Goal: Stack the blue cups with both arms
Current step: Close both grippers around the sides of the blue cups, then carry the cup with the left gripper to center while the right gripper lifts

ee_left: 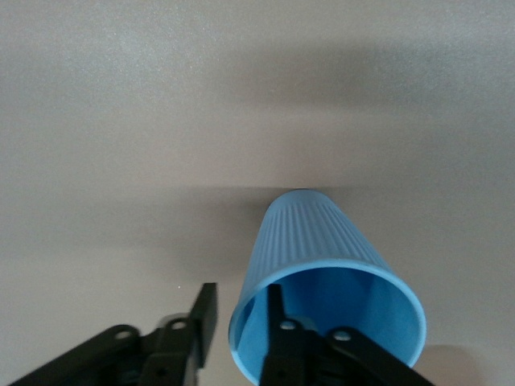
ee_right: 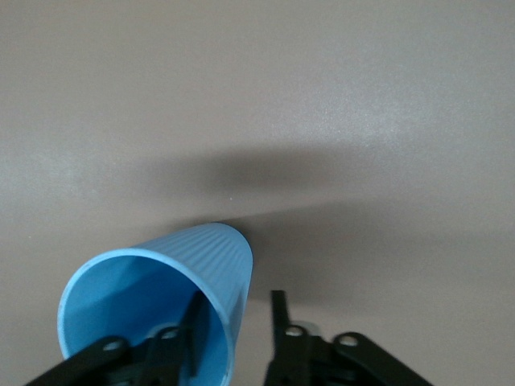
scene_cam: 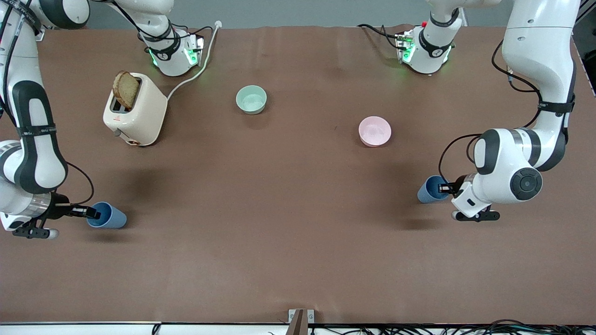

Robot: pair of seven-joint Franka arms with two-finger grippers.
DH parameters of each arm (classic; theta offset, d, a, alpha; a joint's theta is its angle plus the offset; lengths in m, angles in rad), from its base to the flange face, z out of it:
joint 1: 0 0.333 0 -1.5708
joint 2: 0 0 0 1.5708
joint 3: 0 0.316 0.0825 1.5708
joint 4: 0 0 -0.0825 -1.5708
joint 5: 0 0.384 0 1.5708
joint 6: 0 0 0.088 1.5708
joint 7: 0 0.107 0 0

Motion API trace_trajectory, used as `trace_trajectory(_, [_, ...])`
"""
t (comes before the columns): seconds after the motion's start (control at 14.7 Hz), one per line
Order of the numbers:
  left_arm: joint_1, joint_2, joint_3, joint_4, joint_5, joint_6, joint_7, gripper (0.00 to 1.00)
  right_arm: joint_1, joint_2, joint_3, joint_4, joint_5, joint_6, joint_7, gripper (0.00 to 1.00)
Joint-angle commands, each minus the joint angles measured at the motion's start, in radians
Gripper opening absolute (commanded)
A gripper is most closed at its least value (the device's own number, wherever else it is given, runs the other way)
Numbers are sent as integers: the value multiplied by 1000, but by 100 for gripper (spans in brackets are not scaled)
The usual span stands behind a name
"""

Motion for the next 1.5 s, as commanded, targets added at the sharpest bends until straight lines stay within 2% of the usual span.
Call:
trace_trajectory(0.0, [-3,-4,-2,8,9,-5,12,1,-3,-9,3,9,23,2,-11,6])
trace_trajectory(0.2, [-2,-21,-3,14,9,-8,13,0,3,-30,0,32,10,-25,-10,5])
trace_trajectory(0.27, [0,-39,-11,29,9,-8,9,0,5,-70,0,33,9,-56,-7,5])
trace_trajectory(0.34, [0,-50,-18,61,9,-31,10,0,8,-111,-1,33,7,-84,-7,5])
trace_trajectory(0.48, [-5,-48,-55,190,9,-145,9,0,31,-203,-3,30,-31,-145,4,5])
trace_trajectory(0.61, [-5,-38,-122,288,0,-198,3,0,55,-301,0,26,-126,-248,74,5])
trace_trajectory(0.82, [-12,5,-259,337,-16,-198,-5,0,86,-425,0,16,-149,-404,130,5])
trace_trajectory(0.95, [-60,45,-302,363,-16,-192,-5,0,118,-517,0,-14,-183,-447,171,5])
trace_trajectory(1.09, [-153,85,-304,383,-14,-184,-7,0,137,-609,3,-49,-209,-487,189,5])
trace_trajectory(1.29, [-265,159,-299,445,-10,-157,-5,0,164,-688,5,-56,-211,-579,258,5])
trace_trajectory(1.43, [-318,180,-295,450,-6,-106,-5,0,172,-722,8,-65,-211,-611,301,4])
